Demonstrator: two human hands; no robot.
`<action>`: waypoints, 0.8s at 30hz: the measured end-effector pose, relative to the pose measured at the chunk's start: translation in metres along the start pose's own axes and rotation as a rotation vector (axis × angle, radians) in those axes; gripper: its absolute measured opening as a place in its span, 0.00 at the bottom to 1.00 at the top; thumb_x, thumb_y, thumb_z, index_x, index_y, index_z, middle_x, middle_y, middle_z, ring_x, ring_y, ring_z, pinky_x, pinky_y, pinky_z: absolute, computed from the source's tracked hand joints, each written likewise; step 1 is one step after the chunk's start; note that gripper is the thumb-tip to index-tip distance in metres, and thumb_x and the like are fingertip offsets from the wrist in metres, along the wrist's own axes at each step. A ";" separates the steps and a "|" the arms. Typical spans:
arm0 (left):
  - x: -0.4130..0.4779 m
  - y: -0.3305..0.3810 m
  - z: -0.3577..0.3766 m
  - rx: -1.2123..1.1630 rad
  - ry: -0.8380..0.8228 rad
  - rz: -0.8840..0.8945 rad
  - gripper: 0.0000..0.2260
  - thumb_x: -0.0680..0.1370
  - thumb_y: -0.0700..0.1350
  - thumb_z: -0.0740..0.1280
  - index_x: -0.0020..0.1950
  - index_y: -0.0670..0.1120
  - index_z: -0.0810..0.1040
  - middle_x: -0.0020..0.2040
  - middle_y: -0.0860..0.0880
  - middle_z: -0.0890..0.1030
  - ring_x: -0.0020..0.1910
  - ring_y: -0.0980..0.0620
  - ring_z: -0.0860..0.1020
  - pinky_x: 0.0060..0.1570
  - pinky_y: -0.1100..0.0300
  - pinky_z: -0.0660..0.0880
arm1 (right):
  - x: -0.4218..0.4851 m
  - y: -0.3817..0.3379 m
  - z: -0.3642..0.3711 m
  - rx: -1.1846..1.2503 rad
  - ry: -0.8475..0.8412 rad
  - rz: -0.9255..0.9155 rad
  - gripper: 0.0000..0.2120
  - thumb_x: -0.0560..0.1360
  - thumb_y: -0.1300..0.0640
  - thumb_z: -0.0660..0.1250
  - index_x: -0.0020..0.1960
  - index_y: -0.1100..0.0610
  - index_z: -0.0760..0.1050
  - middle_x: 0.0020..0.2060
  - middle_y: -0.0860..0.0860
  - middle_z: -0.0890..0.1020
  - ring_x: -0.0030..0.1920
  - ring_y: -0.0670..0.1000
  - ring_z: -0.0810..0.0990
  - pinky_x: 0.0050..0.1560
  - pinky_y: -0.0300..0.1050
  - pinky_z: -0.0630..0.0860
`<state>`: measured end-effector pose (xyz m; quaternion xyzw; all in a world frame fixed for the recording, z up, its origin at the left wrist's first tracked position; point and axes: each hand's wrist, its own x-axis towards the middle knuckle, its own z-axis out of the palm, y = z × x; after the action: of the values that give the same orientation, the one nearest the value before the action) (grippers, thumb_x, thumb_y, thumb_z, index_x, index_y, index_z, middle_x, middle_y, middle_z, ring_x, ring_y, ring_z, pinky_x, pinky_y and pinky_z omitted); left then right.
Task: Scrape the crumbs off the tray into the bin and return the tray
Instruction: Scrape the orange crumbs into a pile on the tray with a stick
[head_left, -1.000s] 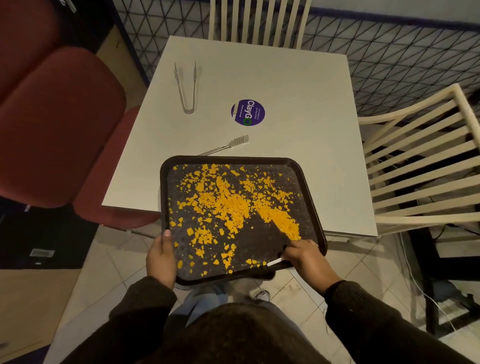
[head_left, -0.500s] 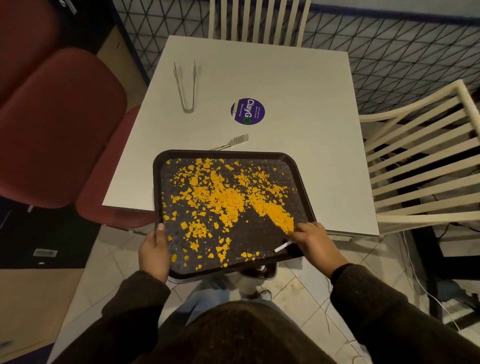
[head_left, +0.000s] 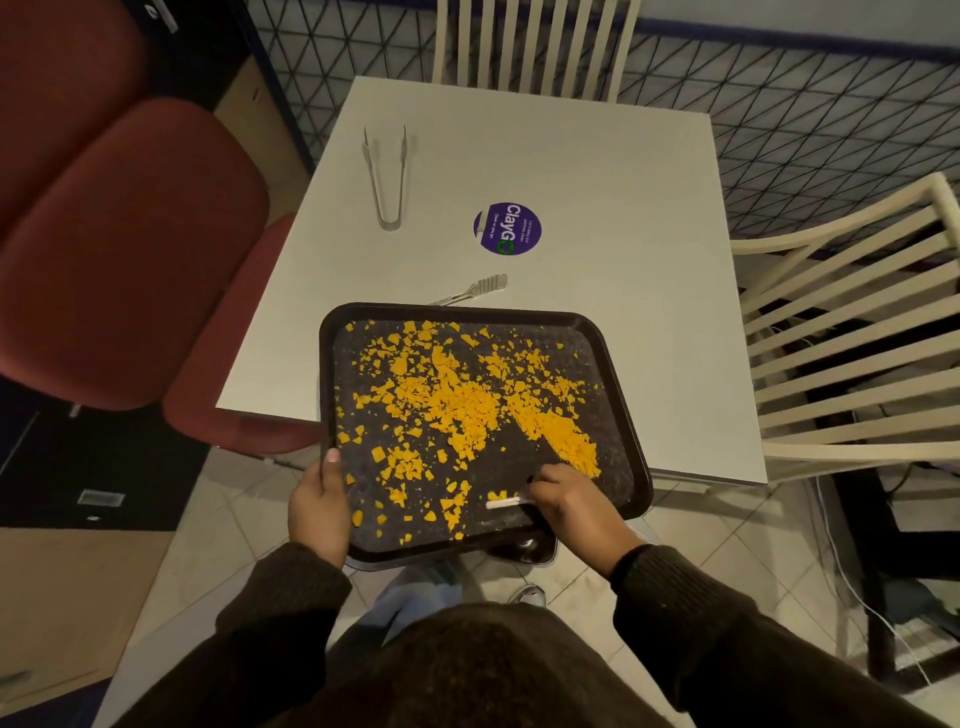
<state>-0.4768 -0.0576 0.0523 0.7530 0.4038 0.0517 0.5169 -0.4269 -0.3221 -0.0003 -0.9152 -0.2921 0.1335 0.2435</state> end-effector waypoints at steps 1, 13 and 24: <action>-0.001 0.001 0.000 0.000 -0.003 0.001 0.18 0.82 0.48 0.53 0.60 0.37 0.75 0.54 0.40 0.79 0.53 0.44 0.76 0.52 0.59 0.68 | 0.001 -0.001 0.000 0.020 0.031 0.045 0.06 0.73 0.64 0.67 0.48 0.57 0.80 0.40 0.53 0.79 0.42 0.54 0.75 0.40 0.43 0.68; -0.003 0.000 -0.002 -0.041 -0.048 -0.019 0.18 0.81 0.49 0.52 0.59 0.40 0.75 0.51 0.44 0.79 0.50 0.48 0.76 0.51 0.59 0.69 | -0.011 -0.007 0.004 0.051 -0.004 -0.002 0.03 0.71 0.61 0.70 0.42 0.55 0.81 0.38 0.51 0.79 0.40 0.51 0.77 0.40 0.45 0.71; -0.005 0.004 -0.004 -0.053 -0.068 -0.018 0.18 0.82 0.48 0.52 0.60 0.39 0.75 0.51 0.45 0.78 0.50 0.50 0.75 0.44 0.62 0.70 | 0.016 -0.017 -0.009 0.102 0.128 0.122 0.05 0.72 0.64 0.69 0.45 0.57 0.80 0.40 0.52 0.80 0.43 0.51 0.76 0.43 0.43 0.72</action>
<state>-0.4797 -0.0583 0.0585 0.7367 0.3916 0.0321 0.5504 -0.4190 -0.3038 0.0142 -0.9243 -0.2125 0.1042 0.2996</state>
